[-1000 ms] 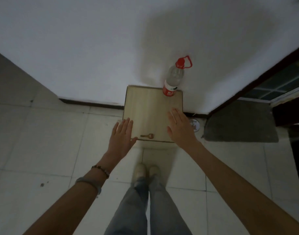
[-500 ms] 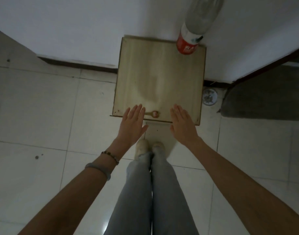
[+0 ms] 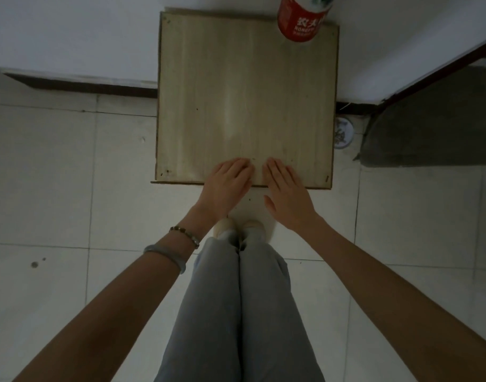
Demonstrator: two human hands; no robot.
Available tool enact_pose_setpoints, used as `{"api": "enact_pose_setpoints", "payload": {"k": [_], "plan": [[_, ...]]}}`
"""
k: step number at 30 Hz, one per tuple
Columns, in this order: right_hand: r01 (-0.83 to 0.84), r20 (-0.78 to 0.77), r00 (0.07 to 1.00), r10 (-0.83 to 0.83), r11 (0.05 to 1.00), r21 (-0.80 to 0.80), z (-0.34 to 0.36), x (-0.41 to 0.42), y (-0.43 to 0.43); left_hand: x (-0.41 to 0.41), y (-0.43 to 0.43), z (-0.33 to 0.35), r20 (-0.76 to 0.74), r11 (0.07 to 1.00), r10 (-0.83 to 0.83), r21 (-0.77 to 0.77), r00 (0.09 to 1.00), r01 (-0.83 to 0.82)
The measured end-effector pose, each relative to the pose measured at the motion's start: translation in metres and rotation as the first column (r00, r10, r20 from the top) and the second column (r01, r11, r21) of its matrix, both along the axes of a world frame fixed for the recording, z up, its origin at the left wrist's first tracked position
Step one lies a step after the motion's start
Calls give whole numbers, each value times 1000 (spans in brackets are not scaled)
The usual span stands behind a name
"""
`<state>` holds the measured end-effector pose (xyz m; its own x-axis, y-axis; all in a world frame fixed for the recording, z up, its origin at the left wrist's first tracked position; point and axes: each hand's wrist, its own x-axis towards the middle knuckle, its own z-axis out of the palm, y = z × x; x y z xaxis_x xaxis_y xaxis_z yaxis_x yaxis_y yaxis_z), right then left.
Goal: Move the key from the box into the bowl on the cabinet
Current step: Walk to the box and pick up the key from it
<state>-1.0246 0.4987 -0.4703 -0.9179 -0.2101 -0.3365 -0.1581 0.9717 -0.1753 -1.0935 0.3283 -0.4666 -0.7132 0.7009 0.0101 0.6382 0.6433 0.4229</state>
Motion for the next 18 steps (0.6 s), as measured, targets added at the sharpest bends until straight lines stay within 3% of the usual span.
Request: {"api": "enact_pose_setpoints", "payload": {"k": [6, 13, 18], "plan": [[-10, 13, 1000, 10, 1000, 2, 2, 0, 0, -5, 5, 2, -17, 995, 37, 97, 999, -36], [-38, 47, 998, 37, 999, 12, 2, 0, 3, -11, -7, 13, 110, 956, 189, 206, 976, -208], [-55, 99, 993, 56, 998, -19, 17, -6, 5, -14, -21, 38, 416, 841, 298, 311, 859, -443]]}}
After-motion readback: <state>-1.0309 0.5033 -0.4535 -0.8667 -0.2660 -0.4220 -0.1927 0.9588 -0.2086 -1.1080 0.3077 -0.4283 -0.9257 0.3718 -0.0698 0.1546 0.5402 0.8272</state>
